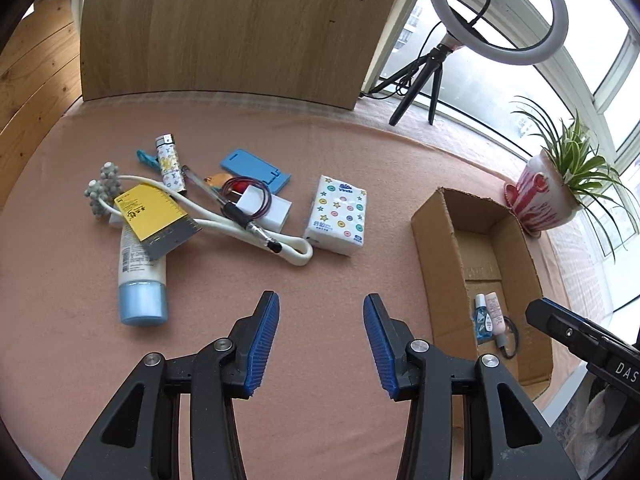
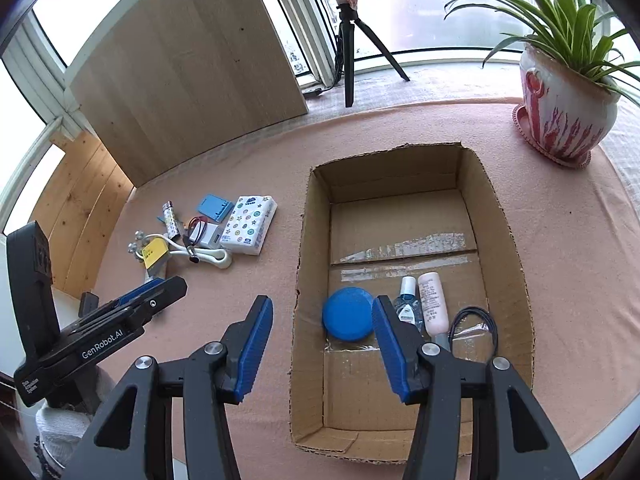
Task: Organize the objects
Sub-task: 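Carry the bottle and hair tie into the cardboard box and release both, then grasp the large white-and-blue tube with the left tool and lift it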
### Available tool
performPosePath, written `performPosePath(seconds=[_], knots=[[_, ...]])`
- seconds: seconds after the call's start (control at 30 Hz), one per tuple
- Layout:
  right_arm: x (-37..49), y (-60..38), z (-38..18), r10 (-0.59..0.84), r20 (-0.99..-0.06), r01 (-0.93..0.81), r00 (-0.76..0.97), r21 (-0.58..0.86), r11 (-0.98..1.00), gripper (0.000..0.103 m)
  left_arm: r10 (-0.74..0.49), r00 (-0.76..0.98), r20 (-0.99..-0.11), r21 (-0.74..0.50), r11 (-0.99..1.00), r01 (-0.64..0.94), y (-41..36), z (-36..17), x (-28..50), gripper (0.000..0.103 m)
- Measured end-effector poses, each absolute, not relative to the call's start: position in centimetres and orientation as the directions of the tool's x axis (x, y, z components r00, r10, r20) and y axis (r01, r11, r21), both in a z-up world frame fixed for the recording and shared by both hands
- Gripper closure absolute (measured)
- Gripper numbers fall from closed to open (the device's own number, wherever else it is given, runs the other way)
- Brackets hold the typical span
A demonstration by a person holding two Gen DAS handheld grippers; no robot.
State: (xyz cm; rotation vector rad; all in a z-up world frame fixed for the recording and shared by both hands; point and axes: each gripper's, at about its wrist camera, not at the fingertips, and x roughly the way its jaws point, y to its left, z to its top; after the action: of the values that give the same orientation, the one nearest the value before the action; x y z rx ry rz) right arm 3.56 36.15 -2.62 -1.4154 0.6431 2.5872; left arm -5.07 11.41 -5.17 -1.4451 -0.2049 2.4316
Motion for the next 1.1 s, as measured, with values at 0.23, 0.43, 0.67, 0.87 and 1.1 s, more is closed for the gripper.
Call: performPosePath(seconds=[0.23,0.43,0.67,0.87,1.1], knots=[[1.2,32.8,-2.7,-0.11,-0.831,-0.28,-0.545,0.305,-0.91,0.053,0.278,-0.44,-0.854,-0.266,-0.96,-0.09,5.0,-7.1,-6.2,0.05],[-1.4,29.8,-3.3,-0.139,-0.841,-0.24,-0.523,0.301,-0.923,0.054,0.246,-0.428,-0.87,-0.249,-0.967,-0.05,2.2,-8.4,-8.0,0.04],[-4.3,27.6,-3.7,-0.156,-0.846,-0.218,-0.51,0.303,-0.928,0.053,0.221,-0.406,-0.887,-0.229,-0.973,-0.028,1.1,-10.0,-10.1,0.034],[-6.1,26.4,-4.0,-0.162,-0.851,-0.208,-0.499,0.3,-0.931,0.053,0.202,-0.389,-0.899,-0.201,-0.979,-0.045,1.8,-11.2,-11.7,0.028],[-7.2,26.0,-4.4,-0.165,-0.86,-0.21,-0.483,0.296,-0.932,0.053,0.19,-0.369,-0.91,-0.189,-0.981,-0.039,1.9,-12.4,-13.0,0.028]])
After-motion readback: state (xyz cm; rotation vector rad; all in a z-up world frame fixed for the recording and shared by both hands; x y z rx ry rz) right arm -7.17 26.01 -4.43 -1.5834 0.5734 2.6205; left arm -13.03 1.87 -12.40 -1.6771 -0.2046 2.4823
